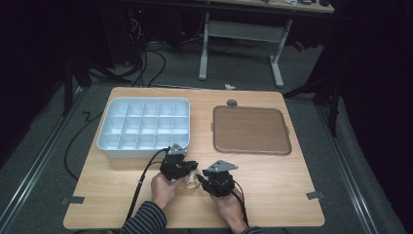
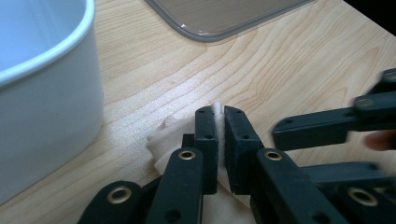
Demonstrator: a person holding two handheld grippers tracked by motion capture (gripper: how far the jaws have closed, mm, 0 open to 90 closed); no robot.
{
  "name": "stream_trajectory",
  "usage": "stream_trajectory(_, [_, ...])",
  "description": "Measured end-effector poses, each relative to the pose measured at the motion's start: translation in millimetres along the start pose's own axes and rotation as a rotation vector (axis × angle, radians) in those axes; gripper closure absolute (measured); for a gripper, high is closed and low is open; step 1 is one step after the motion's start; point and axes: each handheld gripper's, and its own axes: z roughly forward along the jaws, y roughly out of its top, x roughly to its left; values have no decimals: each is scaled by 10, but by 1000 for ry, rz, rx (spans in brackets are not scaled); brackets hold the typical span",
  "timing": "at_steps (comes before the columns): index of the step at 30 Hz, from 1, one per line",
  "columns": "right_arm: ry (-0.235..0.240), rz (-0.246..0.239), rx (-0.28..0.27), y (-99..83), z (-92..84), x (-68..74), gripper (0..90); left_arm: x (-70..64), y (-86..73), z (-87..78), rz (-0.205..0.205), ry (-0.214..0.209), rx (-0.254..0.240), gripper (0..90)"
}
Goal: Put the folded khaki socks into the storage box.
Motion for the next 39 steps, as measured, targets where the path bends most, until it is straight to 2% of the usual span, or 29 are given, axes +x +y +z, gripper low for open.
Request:
stream_trajectory(3, [21,-3,-12,-11,-72,27,701,3,-1,11,0,10,8,848])
stream_trajectory(8, [57,-32,-30,8,-154,124,676,-21,-3,34,6,20,13,848])
stream_trajectory(11, [64,-57,-46,50,-180,184,655,-18,-1,40,3,19,17,848])
stream_trajectory(16, [70,-72,-30,83,-110,198,635,-26,1,50,5,20,18,847])
stream_trajectory(18, [72,-72,-19,85,-64,192,660,-39,-2,53,14,21,9,848])
stream_trajectory(24, [62,-87,10,38,-13,182,835,-74,2,59,15,17,-3,848])
stream_trajectory(27, [55,-84,7,-4,-36,173,850,-102,7,63,33,14,-6,848])
stream_trajectory(39, [30,-53,11,-195,-93,87,864,-165,20,138,39,-3,-16,848])
